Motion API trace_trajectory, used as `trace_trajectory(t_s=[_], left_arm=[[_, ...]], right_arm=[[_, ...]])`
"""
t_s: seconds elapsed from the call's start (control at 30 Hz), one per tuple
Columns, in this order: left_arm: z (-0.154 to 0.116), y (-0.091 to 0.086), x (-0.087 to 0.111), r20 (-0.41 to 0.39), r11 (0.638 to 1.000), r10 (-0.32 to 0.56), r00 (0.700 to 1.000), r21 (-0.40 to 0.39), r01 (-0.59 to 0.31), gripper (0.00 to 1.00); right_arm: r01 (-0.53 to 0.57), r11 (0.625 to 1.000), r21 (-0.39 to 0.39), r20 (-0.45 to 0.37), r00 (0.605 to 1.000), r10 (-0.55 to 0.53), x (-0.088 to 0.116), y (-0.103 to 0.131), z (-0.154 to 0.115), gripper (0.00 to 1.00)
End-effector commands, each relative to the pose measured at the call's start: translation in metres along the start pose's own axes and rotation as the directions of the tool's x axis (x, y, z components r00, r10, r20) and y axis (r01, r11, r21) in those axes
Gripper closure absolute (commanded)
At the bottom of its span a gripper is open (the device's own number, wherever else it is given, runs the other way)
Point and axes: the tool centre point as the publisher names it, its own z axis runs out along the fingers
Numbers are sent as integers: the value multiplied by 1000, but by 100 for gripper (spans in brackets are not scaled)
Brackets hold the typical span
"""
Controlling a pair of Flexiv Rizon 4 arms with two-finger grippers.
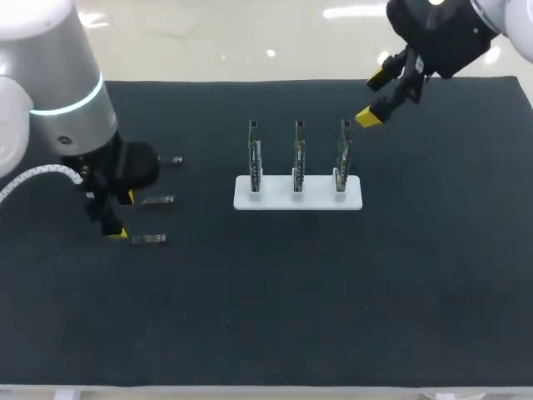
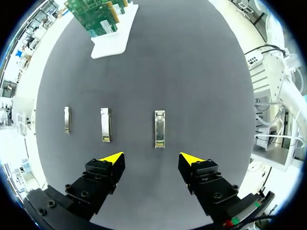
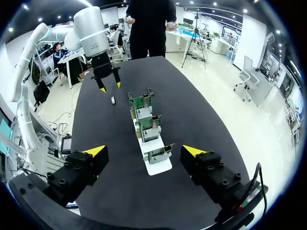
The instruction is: Pick up the optical module with the left hand, and insert it into the network port with the right hand.
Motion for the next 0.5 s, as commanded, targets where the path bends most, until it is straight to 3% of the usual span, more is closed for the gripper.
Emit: trace_trajectory(t_s=[0.03,0.5], left_arm=[[7,5,1,10,1000,-7,1000,10,7,0],[18,-1,-7,28,998,-59,998,3,58,0]], right_arm=[[0,1000,1,1,1000,0,0,1,0,0],[0,1000,1,1,1000,0,0,1,0,0]])
